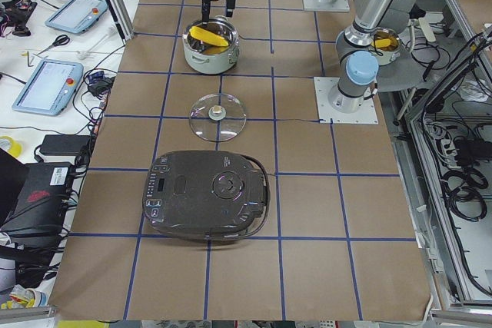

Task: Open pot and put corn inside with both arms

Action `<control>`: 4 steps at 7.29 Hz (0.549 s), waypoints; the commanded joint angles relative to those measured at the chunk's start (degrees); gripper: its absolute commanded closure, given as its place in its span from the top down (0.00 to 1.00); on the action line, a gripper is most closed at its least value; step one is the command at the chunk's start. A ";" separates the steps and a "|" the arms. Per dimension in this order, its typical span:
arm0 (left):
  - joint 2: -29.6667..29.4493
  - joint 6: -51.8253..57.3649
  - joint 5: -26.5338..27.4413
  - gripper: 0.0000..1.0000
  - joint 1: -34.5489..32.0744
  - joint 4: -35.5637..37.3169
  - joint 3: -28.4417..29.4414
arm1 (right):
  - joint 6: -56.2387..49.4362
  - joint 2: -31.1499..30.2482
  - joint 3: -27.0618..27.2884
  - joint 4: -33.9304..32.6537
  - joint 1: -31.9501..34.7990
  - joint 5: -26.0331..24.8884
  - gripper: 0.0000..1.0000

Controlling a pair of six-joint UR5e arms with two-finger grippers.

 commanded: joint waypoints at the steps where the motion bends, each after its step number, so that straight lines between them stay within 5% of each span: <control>1: -0.31 -0.09 -0.05 1.00 0.00 0.57 0.28 | -0.17 -1.31 0.15 0.27 -0.03 0.74 1.00; 4: -0.67 -0.09 -0.05 1.00 0.00 0.66 0.64 | -3.14 -7.97 0.77 8.39 -10.96 0.56 1.00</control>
